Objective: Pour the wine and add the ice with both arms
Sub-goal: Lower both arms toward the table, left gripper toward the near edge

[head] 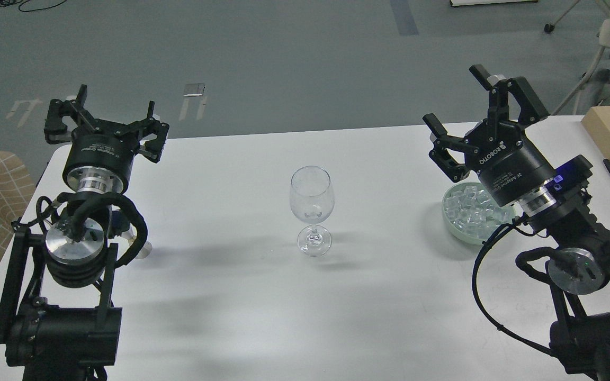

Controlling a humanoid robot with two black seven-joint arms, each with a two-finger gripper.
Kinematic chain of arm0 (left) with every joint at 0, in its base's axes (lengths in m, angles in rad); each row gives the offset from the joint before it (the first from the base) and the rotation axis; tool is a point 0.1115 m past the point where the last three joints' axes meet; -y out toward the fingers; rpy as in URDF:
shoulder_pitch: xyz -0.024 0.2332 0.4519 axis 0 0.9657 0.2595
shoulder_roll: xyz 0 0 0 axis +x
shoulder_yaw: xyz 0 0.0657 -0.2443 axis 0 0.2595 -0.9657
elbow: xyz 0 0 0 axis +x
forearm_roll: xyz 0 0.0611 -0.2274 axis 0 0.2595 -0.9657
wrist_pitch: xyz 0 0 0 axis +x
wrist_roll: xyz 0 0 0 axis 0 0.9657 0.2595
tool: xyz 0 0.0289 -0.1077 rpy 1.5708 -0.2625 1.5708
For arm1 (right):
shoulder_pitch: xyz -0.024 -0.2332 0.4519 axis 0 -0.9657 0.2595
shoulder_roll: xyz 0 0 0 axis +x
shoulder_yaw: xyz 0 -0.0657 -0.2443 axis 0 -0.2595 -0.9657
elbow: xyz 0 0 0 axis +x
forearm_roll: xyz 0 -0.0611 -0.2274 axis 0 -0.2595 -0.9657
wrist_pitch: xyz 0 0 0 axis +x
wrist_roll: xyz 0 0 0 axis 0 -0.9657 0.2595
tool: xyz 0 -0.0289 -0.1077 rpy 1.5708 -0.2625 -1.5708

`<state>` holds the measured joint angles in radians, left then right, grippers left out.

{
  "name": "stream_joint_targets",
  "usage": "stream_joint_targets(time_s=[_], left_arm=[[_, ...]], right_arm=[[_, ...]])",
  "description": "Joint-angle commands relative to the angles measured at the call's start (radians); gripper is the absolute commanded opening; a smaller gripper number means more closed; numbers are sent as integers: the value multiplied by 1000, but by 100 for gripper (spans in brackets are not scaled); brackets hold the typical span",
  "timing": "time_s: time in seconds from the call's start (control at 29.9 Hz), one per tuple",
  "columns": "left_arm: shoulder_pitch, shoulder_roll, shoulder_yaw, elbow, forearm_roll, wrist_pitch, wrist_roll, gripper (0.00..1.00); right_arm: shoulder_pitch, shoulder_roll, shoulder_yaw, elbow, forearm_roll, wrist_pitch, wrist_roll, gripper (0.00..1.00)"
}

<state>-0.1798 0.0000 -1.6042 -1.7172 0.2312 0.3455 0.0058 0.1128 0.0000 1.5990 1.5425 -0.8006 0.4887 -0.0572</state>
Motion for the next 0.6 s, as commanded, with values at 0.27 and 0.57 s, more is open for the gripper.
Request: stream_joint_targets(time_s=[0.27,0.57], left_arm=[[150,0,-17,-48,-76,-65,-1,100],[279,0,-14,-48,-154,-181,-6,100]], right_arm=[[-44,0,139,-13,4,0,3,100],[-47,0,162,-68,24,0,20,100]])
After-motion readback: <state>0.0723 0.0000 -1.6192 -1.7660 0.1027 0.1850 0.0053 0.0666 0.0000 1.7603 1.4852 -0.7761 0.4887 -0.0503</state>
